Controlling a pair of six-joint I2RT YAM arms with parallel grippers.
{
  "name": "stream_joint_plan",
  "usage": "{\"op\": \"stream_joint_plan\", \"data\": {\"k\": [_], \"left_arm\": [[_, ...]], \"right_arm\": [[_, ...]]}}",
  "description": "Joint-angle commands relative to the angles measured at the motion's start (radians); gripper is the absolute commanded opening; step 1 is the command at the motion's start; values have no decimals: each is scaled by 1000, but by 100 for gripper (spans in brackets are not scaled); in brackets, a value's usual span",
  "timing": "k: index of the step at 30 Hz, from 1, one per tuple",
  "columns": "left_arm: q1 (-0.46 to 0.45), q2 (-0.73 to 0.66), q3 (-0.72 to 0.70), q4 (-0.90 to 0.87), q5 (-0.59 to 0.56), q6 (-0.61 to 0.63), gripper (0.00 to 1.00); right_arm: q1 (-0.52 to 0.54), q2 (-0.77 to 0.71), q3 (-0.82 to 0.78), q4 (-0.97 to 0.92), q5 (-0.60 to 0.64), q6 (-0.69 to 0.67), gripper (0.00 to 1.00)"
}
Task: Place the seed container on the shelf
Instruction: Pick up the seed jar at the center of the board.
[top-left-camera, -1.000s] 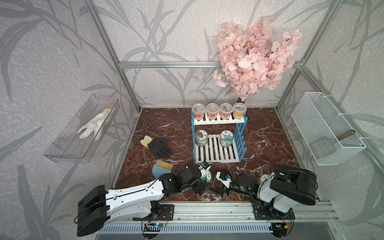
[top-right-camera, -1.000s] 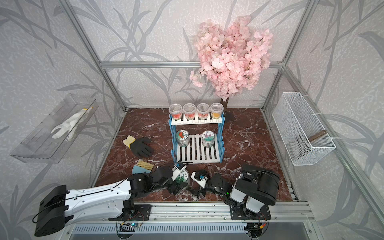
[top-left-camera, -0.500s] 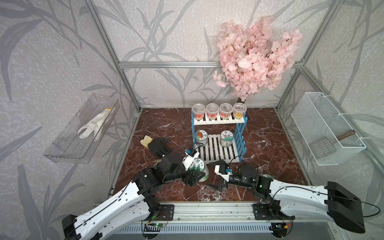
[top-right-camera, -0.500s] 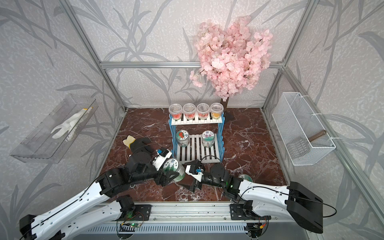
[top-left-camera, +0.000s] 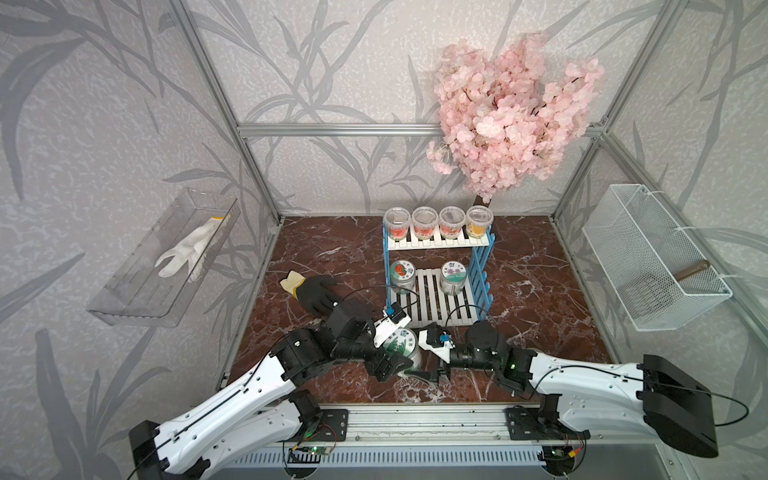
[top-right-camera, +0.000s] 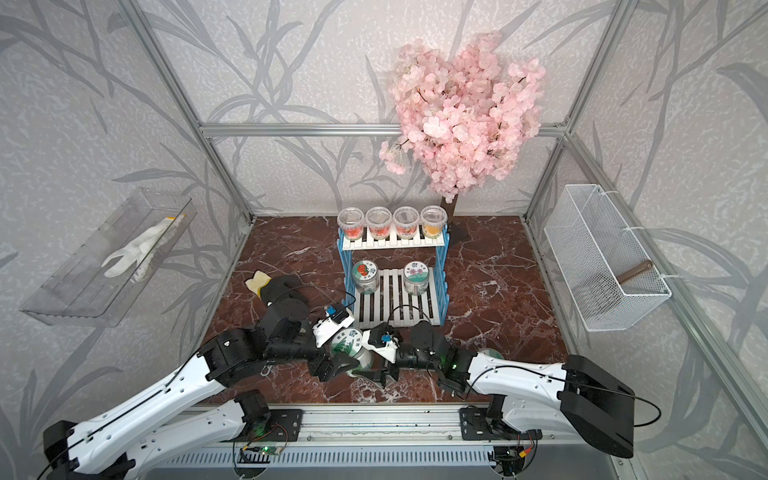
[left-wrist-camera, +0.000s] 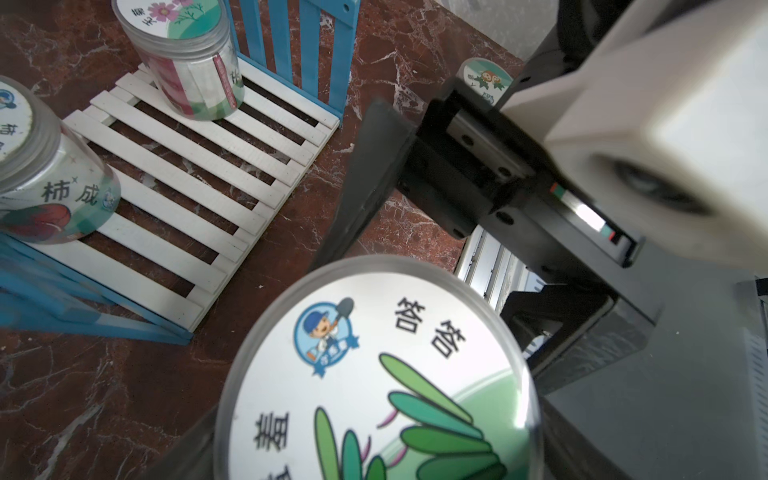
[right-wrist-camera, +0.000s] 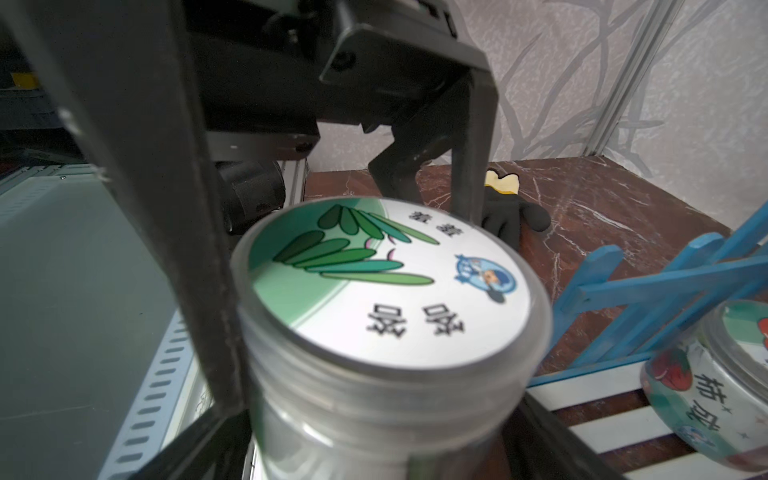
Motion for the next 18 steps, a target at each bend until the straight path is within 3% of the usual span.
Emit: {"op": "stream_joint_plan", "data": {"k": [1, 18], "left_arm": [[1, -10, 40, 21, 44, 36, 84], [1, 12, 11, 49, 57, 30, 87]], "right_arm": [[-3, 41, 25, 112, -23, 55, 93], [-2, 142, 31, 243, -69, 139, 86]]}}
